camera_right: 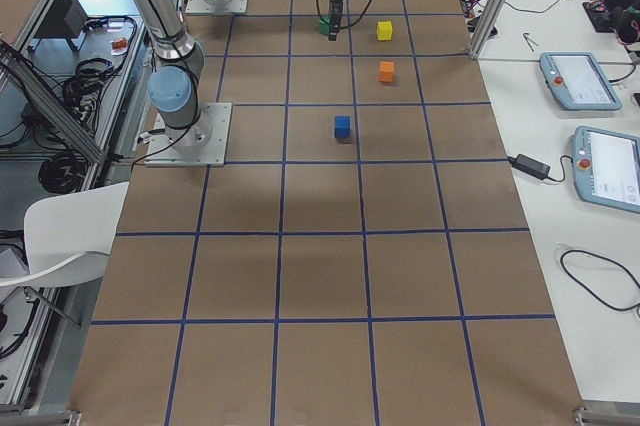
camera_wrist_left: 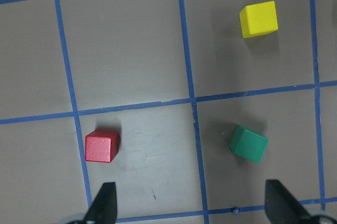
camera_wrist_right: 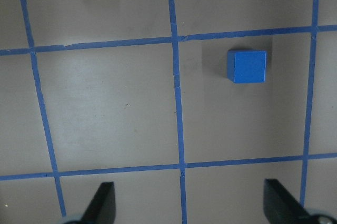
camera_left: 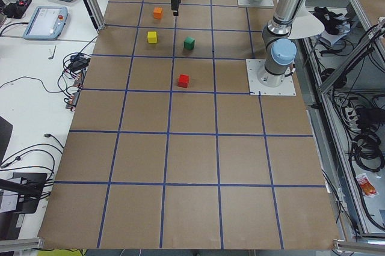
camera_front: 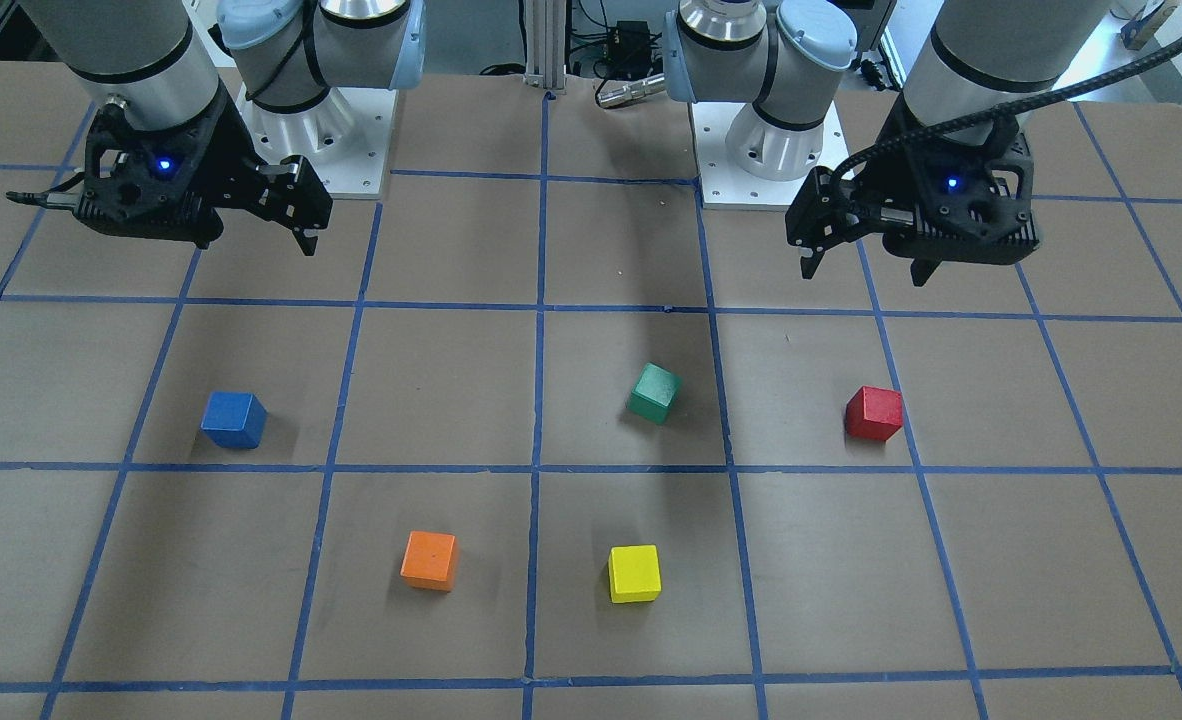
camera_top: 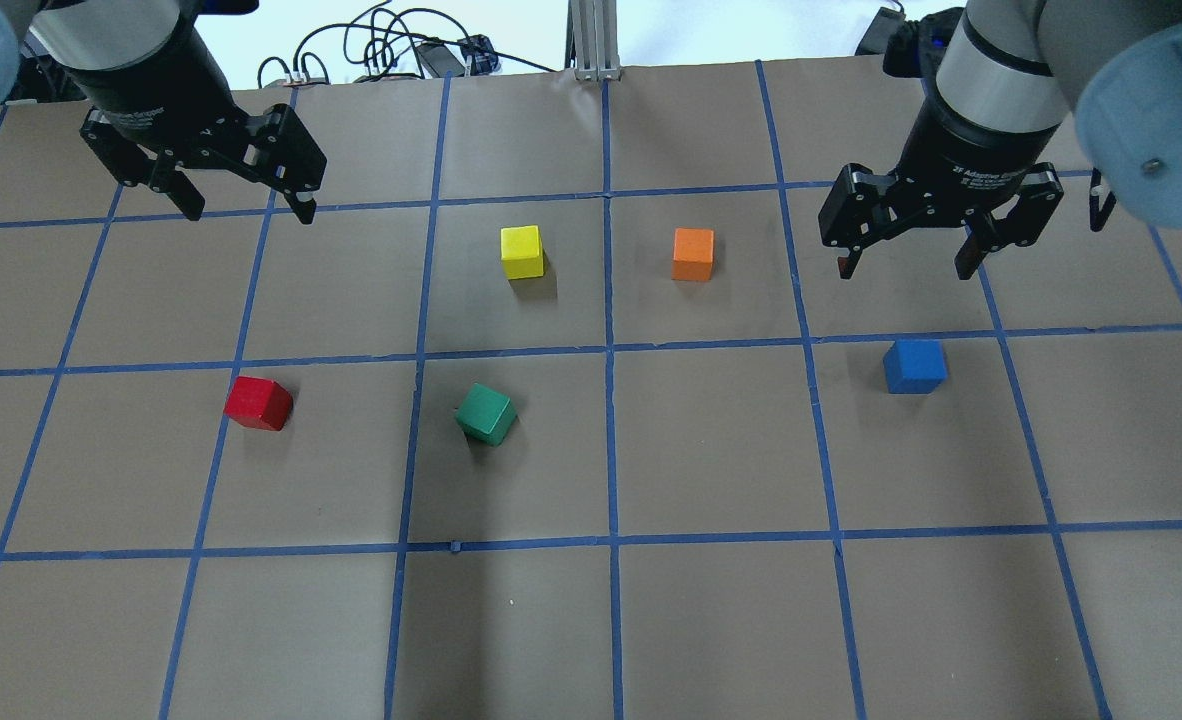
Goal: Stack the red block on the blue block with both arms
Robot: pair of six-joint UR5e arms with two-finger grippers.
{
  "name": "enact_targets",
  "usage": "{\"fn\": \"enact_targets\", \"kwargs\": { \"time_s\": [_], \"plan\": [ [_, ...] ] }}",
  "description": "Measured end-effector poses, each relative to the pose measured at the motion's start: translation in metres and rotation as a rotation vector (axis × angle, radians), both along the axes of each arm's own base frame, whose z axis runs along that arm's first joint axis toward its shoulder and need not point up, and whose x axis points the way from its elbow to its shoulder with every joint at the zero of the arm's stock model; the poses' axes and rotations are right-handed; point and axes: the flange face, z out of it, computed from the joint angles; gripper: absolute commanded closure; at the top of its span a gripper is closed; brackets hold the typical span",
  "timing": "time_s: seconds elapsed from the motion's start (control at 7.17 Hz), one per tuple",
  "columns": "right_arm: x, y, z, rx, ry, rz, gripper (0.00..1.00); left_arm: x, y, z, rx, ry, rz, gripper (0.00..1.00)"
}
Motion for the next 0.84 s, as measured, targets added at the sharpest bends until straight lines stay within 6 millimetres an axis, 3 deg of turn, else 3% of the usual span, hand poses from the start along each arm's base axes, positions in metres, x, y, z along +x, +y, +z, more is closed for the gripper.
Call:
{"fn": "enact_targets", "kwargs": {
  "time_s": [0.84],
  "plan": [
    [-0.0004, 0.0000, -0.0027, -0.001, 0.000, -0.001, 0.00, -0.0026, 0.0042, -0.0017, 0.004, -0.004, -0.006, 0.00]
  ]
}}
